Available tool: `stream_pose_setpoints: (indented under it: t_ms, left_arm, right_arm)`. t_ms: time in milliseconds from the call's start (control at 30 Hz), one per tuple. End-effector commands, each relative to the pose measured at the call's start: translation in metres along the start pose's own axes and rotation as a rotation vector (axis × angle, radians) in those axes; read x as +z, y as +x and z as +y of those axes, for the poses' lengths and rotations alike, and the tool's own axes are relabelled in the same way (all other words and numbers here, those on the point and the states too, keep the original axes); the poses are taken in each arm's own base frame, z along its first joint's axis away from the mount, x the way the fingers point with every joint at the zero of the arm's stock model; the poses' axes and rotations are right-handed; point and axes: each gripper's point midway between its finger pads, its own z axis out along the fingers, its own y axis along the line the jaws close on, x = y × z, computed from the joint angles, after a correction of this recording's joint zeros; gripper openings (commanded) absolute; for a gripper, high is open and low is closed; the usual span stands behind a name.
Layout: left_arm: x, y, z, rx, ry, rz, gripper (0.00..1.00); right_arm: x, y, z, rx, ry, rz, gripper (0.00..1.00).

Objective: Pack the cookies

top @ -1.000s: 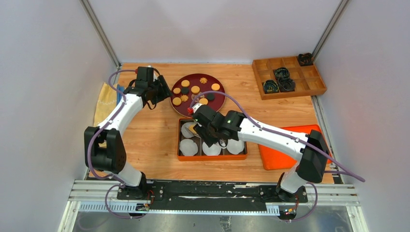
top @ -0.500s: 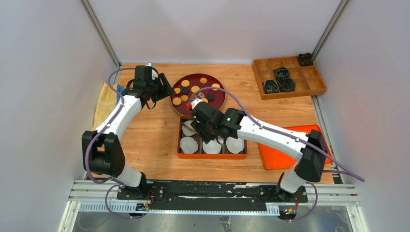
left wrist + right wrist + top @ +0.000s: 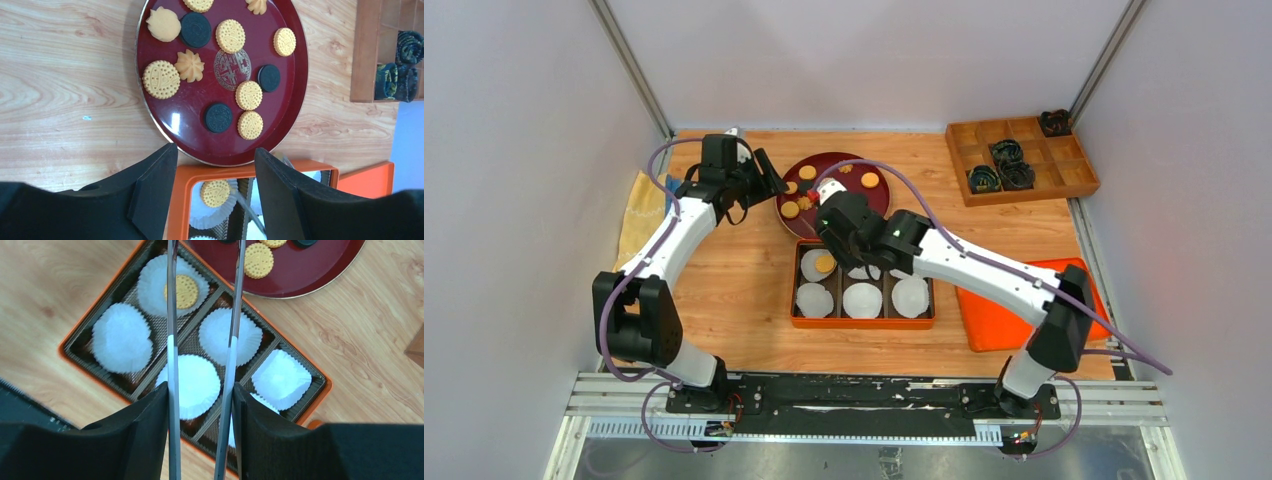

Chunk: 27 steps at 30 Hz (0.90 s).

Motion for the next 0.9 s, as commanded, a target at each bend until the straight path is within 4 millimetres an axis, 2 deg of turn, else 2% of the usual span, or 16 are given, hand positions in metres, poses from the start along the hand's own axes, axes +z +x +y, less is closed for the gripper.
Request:
stream_pose_setpoints:
  t_ms: [0, 200, 467, 600, 867]
  left_arm:
    - [-0.001, -0.001, -0.003, 0.013, 0.021, -0.008, 0.64]
    - [-0.001, -0.002, -0.002, 0.018, 0.008, -0.009, 0.63]
    - [-0.003, -0.003, 0.001, 0.015, -0.012, -0.010, 0.64]
    - [-0.003, -0.002, 0.004, 0.017, -0.025, -0.007, 0.64]
    - [0.002, 0.002, 0.004, 0.013, -0.019, 0.010, 0.64]
  right_arm:
    - [0.034, -0.017, -0.030, 0.029, 0.093, -0.021, 0.49]
    - [0.078, -0.025, -0.063, 0.114, 0.097, -0.005, 0.48]
    - [0.121, -0.035, -0.086, 0.173, 0.056, 0.003, 0.49]
    - [0.133, -0.036, -0.089, 0.203, 0.018, 0.009, 0.49]
    - [0.152, -0.026, -0.095, 0.192, 0.050, 0.047, 0.49]
